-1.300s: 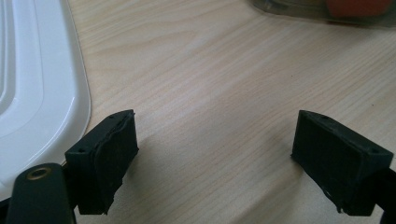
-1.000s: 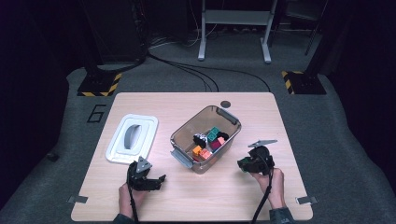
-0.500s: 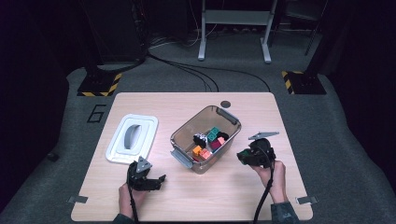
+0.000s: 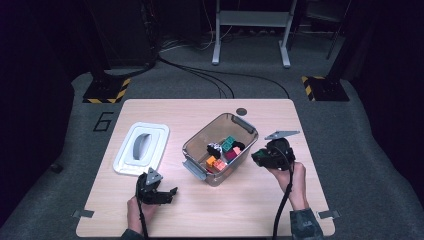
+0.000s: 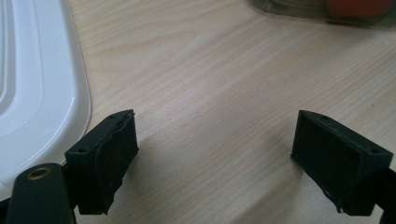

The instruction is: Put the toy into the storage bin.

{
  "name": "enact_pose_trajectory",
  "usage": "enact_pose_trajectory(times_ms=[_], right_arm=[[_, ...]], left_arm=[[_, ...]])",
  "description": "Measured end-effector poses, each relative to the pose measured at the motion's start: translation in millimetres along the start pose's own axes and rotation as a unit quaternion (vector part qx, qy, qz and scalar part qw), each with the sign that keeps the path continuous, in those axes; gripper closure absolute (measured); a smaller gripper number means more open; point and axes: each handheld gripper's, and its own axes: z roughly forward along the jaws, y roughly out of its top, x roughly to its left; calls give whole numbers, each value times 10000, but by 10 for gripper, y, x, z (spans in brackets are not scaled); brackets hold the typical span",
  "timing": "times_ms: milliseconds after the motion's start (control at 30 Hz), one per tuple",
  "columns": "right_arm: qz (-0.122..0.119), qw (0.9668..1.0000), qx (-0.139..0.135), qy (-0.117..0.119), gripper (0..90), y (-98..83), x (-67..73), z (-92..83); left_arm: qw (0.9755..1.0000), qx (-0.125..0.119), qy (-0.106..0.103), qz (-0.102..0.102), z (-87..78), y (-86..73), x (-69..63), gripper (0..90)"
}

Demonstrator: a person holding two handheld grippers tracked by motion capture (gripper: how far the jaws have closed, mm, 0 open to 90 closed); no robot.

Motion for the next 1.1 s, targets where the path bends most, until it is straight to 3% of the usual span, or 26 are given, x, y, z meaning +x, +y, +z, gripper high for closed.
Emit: enact_pose_trajectory(times_ms=[500,1100], right_arm=[[-267,9995,-156,1,588,372,108,-76],[-554,9981,-62,275,588,661,258,201]], left_arm=[[10000,-1,1,0,0,0,0,138],[10000,0,-1,-1,0,0,0,138]])
